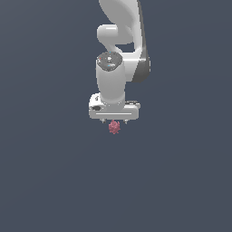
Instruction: Pick up the object and move it to a goal position.
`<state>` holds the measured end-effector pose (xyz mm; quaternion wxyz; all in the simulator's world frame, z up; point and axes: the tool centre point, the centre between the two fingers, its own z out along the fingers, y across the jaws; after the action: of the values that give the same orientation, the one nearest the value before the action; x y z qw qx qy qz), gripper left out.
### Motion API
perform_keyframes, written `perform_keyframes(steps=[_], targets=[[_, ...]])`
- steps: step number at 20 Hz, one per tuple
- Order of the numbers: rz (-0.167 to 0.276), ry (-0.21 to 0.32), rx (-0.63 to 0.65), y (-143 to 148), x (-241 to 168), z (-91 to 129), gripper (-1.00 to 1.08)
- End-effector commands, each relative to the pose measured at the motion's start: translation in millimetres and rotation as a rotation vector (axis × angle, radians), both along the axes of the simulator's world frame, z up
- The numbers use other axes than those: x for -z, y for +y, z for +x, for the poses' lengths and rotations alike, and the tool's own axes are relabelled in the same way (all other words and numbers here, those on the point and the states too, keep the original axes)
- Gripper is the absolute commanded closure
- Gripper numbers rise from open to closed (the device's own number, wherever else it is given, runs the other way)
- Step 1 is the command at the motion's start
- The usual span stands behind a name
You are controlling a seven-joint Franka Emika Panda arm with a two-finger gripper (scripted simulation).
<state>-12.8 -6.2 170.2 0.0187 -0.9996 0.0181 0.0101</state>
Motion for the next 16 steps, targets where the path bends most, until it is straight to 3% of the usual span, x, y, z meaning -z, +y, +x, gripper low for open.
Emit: perform_keyframes(steps=[1, 16], targets=[[0.0, 0.0, 0.0, 0.0, 0.0, 0.0, -0.92], [-0.013, -0.02, -0.022, -8.6, -3.9, 3.1, -0.92]])
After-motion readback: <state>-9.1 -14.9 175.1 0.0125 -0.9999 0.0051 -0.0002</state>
